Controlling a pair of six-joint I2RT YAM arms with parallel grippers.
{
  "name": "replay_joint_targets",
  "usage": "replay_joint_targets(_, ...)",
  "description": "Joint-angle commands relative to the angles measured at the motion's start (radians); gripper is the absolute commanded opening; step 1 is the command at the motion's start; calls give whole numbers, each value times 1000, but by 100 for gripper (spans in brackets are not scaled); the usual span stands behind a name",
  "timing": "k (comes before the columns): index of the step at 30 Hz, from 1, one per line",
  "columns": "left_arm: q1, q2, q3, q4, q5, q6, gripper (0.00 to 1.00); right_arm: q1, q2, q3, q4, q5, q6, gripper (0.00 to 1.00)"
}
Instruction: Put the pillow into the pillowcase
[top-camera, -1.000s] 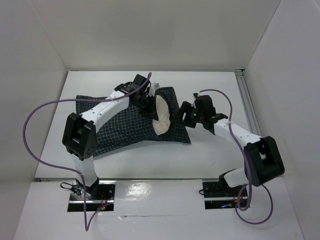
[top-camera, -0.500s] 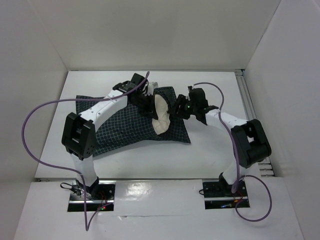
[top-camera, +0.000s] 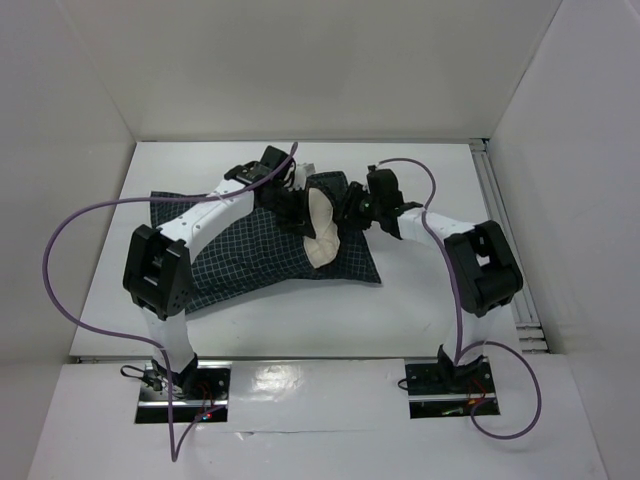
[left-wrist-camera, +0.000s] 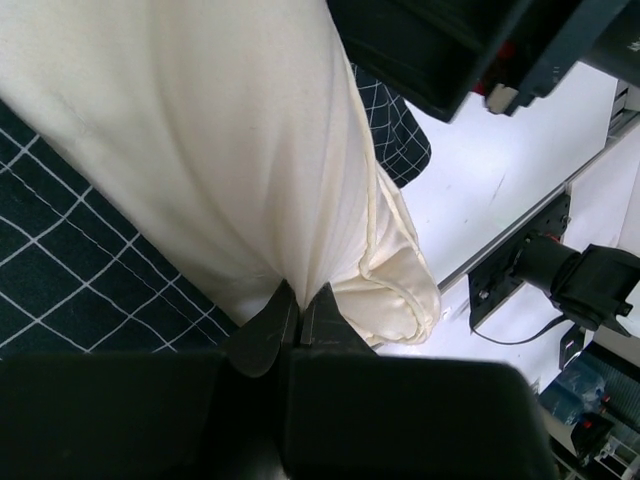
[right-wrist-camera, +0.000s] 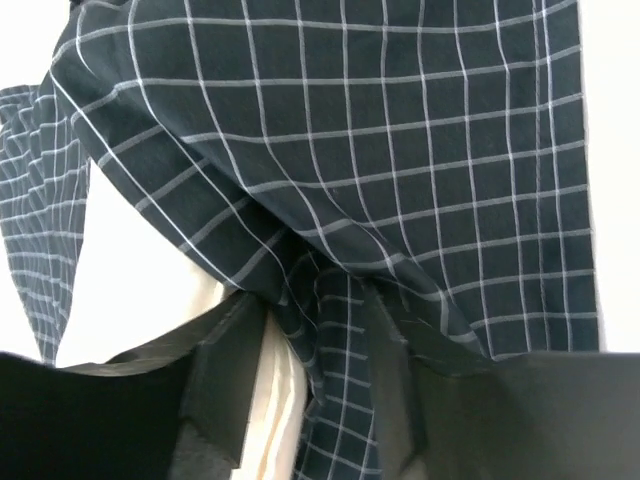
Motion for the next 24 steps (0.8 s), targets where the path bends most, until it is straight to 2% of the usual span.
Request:
replay_joint_targets(1,0,-51,38,33,87,-9,0,52,45,91,19,63,12,49)
replay_joint_targets(4,9,-61,47,42,96,-9,0,75,64,109,-14,94,12,39)
replay_joint_targets(9,38,-81,36,74,105,-41,0,106,53,71,-5,113,22,35)
replay_joint_targets(10,38,-81,24,83,105,-52,0,106,53,60,-5,114,22,30)
replay_joint_targets(11,50,-90,24,93,117,-52,0,106,43,60,-17,123,22,15)
replay_joint_targets(13,59,-91,13,105,134,-75,0,106,32,37,-33,141,22,0)
replay_joint_targets(21,160,-120,-53,203,203,-138,0,97,-117,-11,-132,175,-109,0)
replay_joint_targets(24,188,-129,-74,215,203,-147,0,78,-149,-40,-143,127,-143,0)
